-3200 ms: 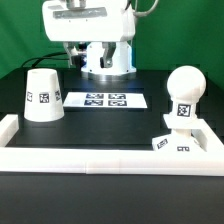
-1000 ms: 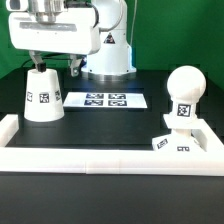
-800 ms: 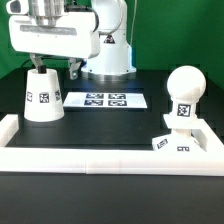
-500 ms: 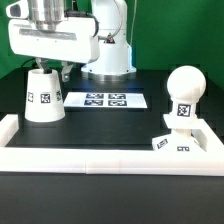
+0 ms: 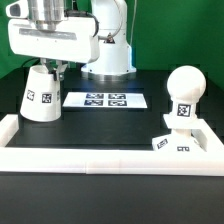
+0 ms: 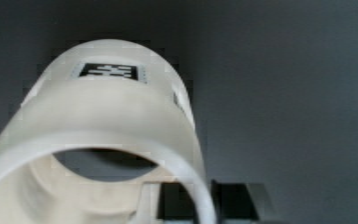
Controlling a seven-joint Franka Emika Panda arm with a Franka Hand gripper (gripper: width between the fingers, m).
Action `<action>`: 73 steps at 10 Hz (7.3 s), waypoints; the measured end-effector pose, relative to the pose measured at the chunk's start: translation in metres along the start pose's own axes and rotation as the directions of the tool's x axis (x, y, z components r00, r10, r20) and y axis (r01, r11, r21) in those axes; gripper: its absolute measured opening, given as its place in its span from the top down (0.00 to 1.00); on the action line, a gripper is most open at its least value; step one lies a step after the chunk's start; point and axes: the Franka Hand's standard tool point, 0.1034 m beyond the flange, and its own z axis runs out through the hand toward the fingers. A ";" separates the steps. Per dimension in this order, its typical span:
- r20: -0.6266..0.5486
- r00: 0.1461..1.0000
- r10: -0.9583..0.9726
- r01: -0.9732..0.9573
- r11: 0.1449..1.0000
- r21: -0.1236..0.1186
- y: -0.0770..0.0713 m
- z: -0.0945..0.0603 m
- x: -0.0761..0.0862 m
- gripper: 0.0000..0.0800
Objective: Assemble lamp
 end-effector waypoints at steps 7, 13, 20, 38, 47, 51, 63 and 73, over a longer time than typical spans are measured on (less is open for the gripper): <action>0.022 0.999 0.032 -0.034 0.995 0.094 -0.067 -0.050 -0.009 0.94; 0.012 0.999 0.030 -0.031 0.993 0.110 -0.079 -0.062 -0.007 0.94; 0.028 0.987 0.156 -0.158 0.977 0.144 -0.190 -0.141 0.013 0.94; 0.013 0.976 0.218 -0.218 0.969 0.112 -0.316 -0.132 0.030 0.94; 0.004 0.979 0.204 -0.203 0.976 0.076 -0.313 -0.097 0.033 0.94; -0.029 0.980 0.199 -0.196 0.977 0.084 -0.314 -0.081 0.040 0.94; -0.077 0.977 0.197 -0.188 0.976 0.108 -0.322 -0.068 0.045 0.52; -0.037 0.971 0.238 -0.229 0.960 0.163 -0.290 -0.124 0.024 0.13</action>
Offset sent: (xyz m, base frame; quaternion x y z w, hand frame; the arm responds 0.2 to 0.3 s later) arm 0.0102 0.0268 0.0226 0.0354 -0.0164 0.0080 0.9992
